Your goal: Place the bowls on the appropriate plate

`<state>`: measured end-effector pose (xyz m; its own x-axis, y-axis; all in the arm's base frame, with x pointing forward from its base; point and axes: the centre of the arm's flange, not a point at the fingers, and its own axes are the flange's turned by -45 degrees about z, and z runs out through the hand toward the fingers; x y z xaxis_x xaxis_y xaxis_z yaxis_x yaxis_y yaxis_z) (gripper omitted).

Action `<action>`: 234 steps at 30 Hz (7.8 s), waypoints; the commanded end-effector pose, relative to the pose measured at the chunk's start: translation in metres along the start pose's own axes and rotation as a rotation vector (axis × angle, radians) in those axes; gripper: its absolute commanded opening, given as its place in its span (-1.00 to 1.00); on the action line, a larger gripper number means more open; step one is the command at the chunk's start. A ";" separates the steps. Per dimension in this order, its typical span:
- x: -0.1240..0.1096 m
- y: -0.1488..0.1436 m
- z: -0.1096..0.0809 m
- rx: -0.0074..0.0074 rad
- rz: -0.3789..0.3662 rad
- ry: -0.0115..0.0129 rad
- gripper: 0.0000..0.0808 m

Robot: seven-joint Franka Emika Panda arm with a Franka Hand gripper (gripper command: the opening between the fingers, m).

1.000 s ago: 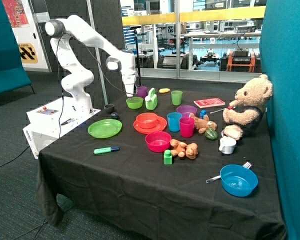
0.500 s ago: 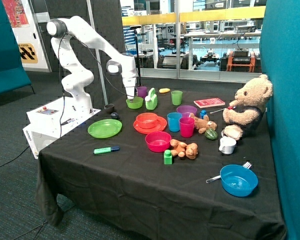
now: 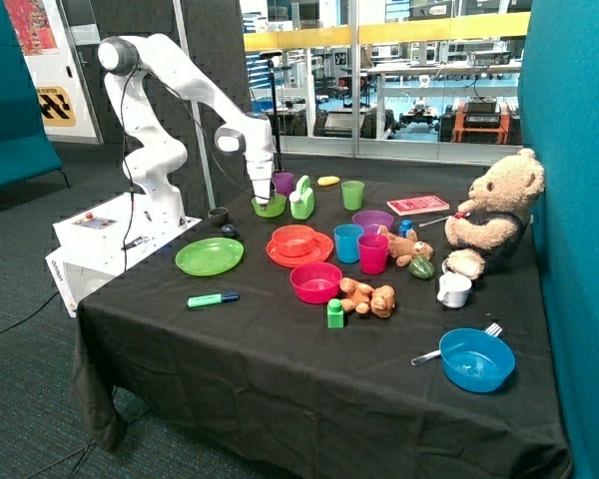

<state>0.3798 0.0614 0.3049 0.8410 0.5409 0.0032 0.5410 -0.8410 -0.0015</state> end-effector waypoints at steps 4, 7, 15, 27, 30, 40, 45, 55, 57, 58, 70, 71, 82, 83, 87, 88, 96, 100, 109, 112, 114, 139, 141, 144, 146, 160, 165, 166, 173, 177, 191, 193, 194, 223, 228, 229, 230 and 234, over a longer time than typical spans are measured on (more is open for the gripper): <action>0.008 0.001 0.010 -0.0015 0.016 -0.0032 -0.08; 0.008 0.002 0.010 -0.0015 0.028 -0.0032 -0.60; 0.008 0.009 0.009 -0.0015 0.059 -0.0032 -1.00; 0.004 0.016 0.013 -0.0016 0.074 -0.0031 -1.00; 0.004 0.016 0.014 -0.0016 0.071 -0.0031 -1.00; 0.005 0.015 0.014 -0.0016 0.068 -0.0031 -1.00; 0.004 0.016 0.015 -0.0016 0.074 -0.0031 -1.00; 0.014 0.031 -0.012 -0.0016 0.102 -0.0031 -1.00; 0.016 0.036 -0.018 -0.0016 0.111 -0.0031 -1.00; 0.017 0.039 -0.022 -0.0016 0.117 -0.0031 -1.00; 0.012 0.065 -0.038 -0.0018 0.191 -0.0031 -1.00; 0.011 0.067 -0.039 -0.0018 0.192 -0.0030 -1.00; -0.015 0.106 -0.048 -0.0019 0.314 -0.0029 -1.00; -0.019 0.112 -0.049 -0.0020 0.340 -0.0029 -1.00; -0.029 0.128 -0.050 -0.0020 0.375 -0.0029 -1.00; -0.031 0.131 -0.051 -0.0020 0.380 -0.0029 -1.00; -0.044 0.154 -0.053 -0.0021 0.433 -0.0028 -1.00; -0.049 0.166 -0.052 -0.0022 0.460 -0.0028 -1.00; -0.054 0.188 -0.040 -0.0022 0.500 -0.0028 -1.00; -0.056 0.193 -0.036 -0.0022 0.512 -0.0028 -1.00; -0.058 0.198 -0.035 -0.0023 0.526 -0.0027 -1.00; -0.101 0.238 -0.025 -0.0024 0.630 -0.0026 -1.00; -0.103 0.240 -0.024 -0.0024 0.631 -0.0026 -1.00; -0.105 0.242 -0.023 -0.0024 0.636 -0.0026 -1.00; -0.109 0.245 -0.021 -0.0024 0.649 -0.0026 -1.00; -0.126 0.249 -0.017 -0.0025 0.661 -0.0026 -1.00; -0.121 0.247 -0.026 -0.0024 0.647 -0.0026 -1.00; -0.119 0.247 -0.028 -0.0024 0.646 -0.0026 -1.00; -0.105 0.246 -0.051 -0.0024 0.629 -0.0026 -1.00; -0.102 0.246 -0.056 -0.0024 0.624 -0.0026 -1.00; -0.139 0.254 -0.052 -0.0025 0.674 -0.0026 -1.00; -0.143 0.255 -0.051 -0.0025 0.677 -0.0026 -1.00; -0.145 0.255 -0.051 -0.0025 0.675 -0.0026 -1.00; -0.189 0.286 -0.028 -0.0025 0.711 -0.0025 -1.00; -0.193 0.287 -0.019 -0.0025 0.712 -0.0025 -1.00; -0.193 0.287 -0.016 -0.0025 0.711 -0.0025 -1.00; -0.193 0.286 -0.015 -0.0025 0.710 -0.0025 -1.00; -0.193 0.284 -0.007 -0.0025 0.703 -0.0026 -1.00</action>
<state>0.3742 -0.2796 0.3240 0.9909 -0.1345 -0.0036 -0.1344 -0.9909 0.0061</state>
